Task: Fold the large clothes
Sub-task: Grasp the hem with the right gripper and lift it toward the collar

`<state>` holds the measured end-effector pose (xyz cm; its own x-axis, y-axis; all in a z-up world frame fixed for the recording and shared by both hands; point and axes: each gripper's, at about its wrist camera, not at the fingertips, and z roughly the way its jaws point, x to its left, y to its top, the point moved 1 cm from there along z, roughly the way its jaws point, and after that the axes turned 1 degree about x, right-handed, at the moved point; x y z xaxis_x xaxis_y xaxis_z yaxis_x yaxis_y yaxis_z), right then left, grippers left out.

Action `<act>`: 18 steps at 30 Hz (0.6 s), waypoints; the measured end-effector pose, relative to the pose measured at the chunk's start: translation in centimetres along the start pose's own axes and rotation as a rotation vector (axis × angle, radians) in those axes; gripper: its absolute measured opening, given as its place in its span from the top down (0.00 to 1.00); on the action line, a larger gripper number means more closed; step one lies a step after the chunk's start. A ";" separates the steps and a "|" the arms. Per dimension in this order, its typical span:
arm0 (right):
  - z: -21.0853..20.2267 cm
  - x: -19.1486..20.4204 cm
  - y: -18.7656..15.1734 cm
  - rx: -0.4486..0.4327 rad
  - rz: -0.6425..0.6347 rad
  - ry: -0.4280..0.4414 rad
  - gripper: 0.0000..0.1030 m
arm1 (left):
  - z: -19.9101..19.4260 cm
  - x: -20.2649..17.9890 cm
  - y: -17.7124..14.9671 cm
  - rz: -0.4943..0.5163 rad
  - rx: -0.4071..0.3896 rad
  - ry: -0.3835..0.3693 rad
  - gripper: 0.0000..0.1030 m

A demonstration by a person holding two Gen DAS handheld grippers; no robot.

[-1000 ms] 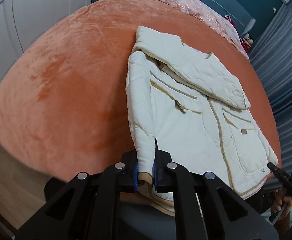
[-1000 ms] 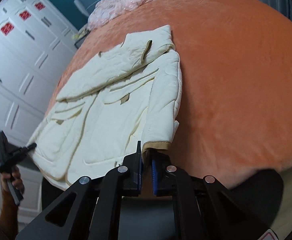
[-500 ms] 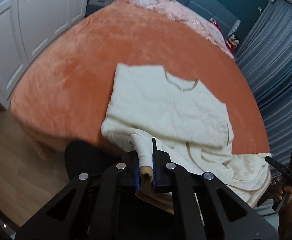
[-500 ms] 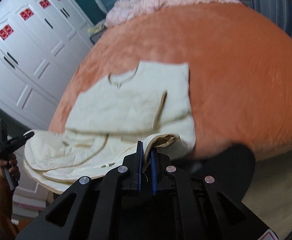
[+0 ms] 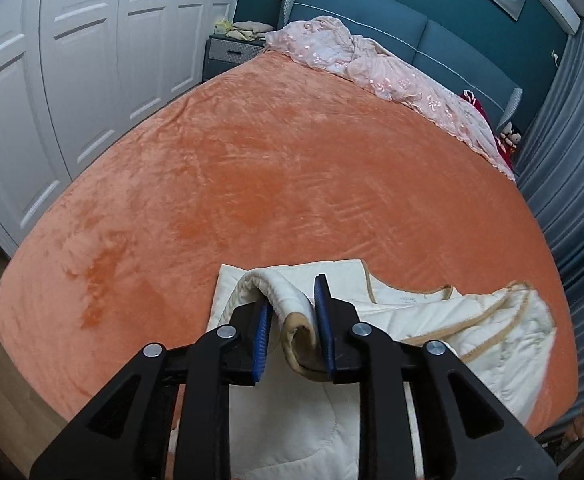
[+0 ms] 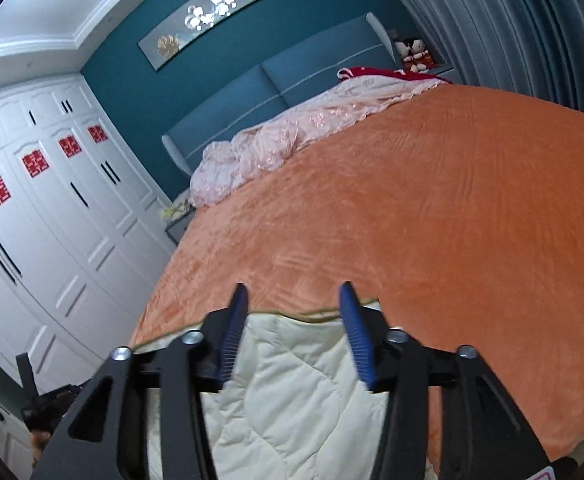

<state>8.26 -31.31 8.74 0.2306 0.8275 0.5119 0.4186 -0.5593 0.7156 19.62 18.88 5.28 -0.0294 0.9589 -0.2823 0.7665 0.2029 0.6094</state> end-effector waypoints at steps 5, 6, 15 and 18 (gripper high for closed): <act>0.1 -0.7 -1.2 0.043 -0.095 -0.084 0.40 | -3.5 -1.0 -0.1 0.081 -0.281 0.136 0.14; 0.2 -1.3 -1.6 0.065 -0.104 -0.098 0.40 | -4.0 -1.1 0.1 0.102 -0.315 0.148 0.10; 5.7 -3.6 -5.4 0.233 -0.056 -0.164 0.39 | 5.1 1.2 0.5 0.072 0.034 0.097 0.10; 8.5 -3.8 -5.8 0.284 -0.054 -0.190 0.38 | 8.8 2.0 -0.6 0.038 0.118 0.098 0.13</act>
<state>12.42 -30.80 -1.34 0.3500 0.8648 0.3601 0.6563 -0.5007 0.5644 24.75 18.95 -2.24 -0.0569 0.9814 -0.1832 0.8383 0.1466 0.5252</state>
